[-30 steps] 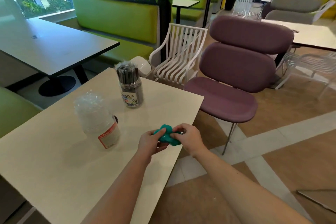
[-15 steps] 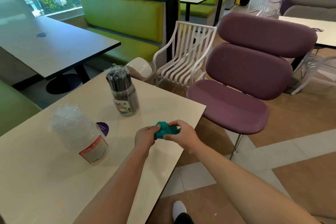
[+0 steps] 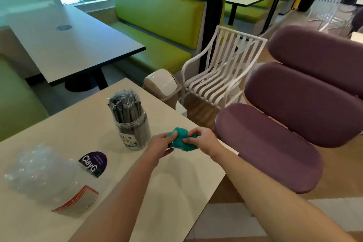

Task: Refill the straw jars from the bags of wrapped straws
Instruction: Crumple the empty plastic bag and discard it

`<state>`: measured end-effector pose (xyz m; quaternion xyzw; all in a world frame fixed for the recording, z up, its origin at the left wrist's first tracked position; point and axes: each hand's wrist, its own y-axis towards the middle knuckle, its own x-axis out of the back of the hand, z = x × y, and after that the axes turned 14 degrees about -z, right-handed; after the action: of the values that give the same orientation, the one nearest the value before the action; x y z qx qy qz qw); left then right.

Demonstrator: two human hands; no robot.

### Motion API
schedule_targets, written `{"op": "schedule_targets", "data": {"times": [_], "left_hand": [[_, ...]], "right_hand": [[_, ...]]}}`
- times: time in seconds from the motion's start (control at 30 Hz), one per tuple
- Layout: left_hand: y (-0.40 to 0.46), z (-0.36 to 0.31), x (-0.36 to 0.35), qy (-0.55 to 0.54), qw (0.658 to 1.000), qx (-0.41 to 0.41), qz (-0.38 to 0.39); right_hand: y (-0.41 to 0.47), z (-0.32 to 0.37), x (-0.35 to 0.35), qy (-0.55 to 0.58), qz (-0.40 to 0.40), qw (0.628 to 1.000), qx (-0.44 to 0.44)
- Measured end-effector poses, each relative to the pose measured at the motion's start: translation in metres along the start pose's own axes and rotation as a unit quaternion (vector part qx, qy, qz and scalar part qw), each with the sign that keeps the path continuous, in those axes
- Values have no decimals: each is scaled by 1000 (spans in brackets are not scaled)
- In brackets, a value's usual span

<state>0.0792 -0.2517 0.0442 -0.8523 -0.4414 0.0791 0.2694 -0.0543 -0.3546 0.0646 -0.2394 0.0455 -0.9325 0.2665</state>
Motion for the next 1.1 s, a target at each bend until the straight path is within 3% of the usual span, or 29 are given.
{"op": "schedule_targets", "data": {"times": [0.33, 0.6, 1.1], "left_hand": [[102, -54, -51, -33, 995, -12, -98], [199, -106, -98, -6, 975, -47, -218], [353, -132, -119, 121, 898, -45, -420]], "right_hand": [[148, 15, -17, 7, -24, 997, 73], [281, 33, -29, -24, 8, 993, 113], [446, 34, -98, -144, 35, 968, 202]]}}
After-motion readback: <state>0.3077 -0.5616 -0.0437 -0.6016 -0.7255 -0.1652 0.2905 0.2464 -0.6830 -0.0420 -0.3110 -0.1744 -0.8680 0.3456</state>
